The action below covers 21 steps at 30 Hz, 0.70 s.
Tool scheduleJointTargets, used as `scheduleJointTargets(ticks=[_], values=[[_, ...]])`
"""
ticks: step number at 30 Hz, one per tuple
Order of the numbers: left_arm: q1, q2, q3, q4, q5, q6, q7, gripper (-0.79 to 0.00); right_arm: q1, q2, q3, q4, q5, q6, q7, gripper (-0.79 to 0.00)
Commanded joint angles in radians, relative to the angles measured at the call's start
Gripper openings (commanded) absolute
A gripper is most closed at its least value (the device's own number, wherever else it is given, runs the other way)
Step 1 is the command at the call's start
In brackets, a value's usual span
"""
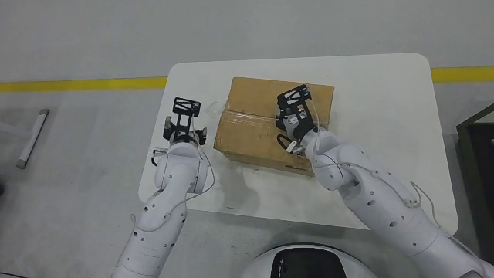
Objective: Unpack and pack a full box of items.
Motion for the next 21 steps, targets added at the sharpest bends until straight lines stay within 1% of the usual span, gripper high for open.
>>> scheduleJointTargets(ticks=[1,5,11,14,18,21], values=[[0.001,-0.004,0.004,0.0,-0.008,-0.018,0.041,0.0,-0.001,-0.002,0.004,0.002,-0.001,-0.004,0.005,-0.785],[0.002,-0.005,0.005,0.0,-0.012,-0.024,0.052,0.0,-0.005,-0.006,0.016,0.004,0.009,-0.01,0.012,-0.785],[0.002,-0.005,0.005,0.0,-0.012,-0.024,0.052,0.0,0.003,-0.012,0.044,0.013,0.068,-0.023,0.044,-0.785],[0.015,-0.007,-0.002,0.009,-0.016,-0.041,0.103,0.0,0.013,-0.015,0.051,0.027,0.09,-0.029,0.08,-0.785],[0.0,-0.012,0.004,0.033,0.03,-0.061,0.112,0.0,0.03,-0.021,0.057,0.044,0.114,-0.032,0.107,-0.785],[-0.014,-0.018,0.007,0.05,0.042,-0.071,0.141,0.0,0.034,-0.025,0.053,0.051,0.114,-0.032,0.11,-0.785]])
